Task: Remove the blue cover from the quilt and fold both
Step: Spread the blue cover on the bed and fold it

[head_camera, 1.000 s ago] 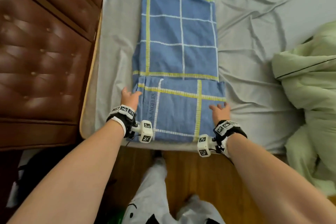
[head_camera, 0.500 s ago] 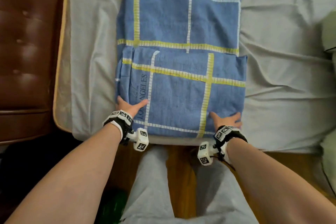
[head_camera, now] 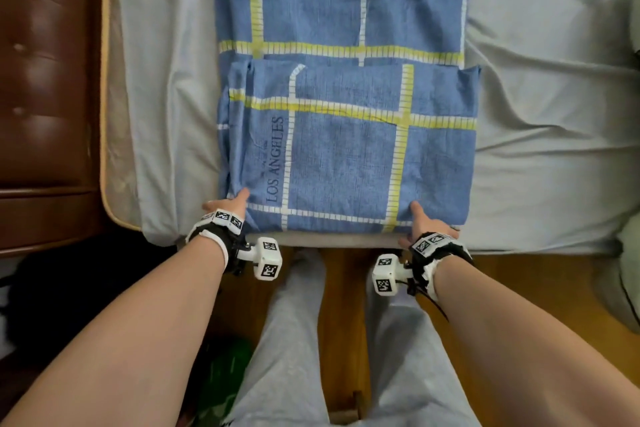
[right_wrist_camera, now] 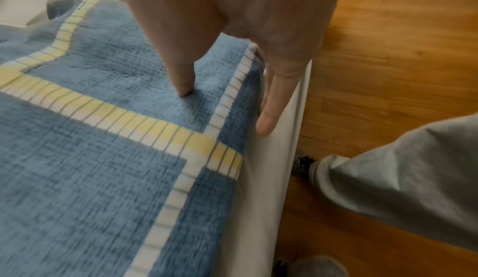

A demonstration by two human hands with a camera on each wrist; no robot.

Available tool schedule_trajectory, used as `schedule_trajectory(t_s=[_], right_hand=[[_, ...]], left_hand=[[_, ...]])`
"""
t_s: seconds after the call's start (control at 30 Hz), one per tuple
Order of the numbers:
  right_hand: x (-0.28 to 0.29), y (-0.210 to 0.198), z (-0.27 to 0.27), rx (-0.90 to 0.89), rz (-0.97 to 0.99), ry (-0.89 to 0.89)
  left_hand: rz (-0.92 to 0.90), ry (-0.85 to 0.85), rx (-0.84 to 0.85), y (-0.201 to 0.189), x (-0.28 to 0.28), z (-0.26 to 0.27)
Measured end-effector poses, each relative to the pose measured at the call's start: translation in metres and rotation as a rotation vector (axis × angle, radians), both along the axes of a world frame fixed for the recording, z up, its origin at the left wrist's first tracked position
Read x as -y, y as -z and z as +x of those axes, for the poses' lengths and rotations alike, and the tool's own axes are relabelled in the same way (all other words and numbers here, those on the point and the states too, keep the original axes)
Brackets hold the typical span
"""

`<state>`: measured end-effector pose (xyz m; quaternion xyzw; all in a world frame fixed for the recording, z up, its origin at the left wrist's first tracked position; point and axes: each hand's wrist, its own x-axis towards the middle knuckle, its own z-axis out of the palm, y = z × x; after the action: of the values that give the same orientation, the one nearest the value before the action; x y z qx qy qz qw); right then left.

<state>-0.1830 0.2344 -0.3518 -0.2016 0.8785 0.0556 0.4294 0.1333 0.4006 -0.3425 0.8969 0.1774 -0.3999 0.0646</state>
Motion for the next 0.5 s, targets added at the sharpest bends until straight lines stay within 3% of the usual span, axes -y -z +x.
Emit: schedule_trajectory(t_s=[0.1,0.17,0.27,0.37,0.5], right_hand=[[-0.02,0.009,0.009,0.179,0.029,0.014],[-0.026,0.007,0.019,0.271,-0.009,0.067],[-0.028,0.009,0.019,0.275,-0.024,0.055],[-0.027,-0.004,0.013,0.251,-0.062,0.123],[-0.023,-0.046,0.016,0.287,-0.101,0.115]], left_hand=[[-0.122,-0.023,-0.247,0.017,-0.013,-0.007],[-0.245,-0.189,-0.314,0.025,-0.022,-0.014],[-0.314,-0.295,-0.222,0.035,-0.029,-0.017],[-0.292,-0.257,-0.066,0.02,-0.023,-0.014],[-0.339,-0.193,-0.002,-0.024,-0.01,-0.016]])
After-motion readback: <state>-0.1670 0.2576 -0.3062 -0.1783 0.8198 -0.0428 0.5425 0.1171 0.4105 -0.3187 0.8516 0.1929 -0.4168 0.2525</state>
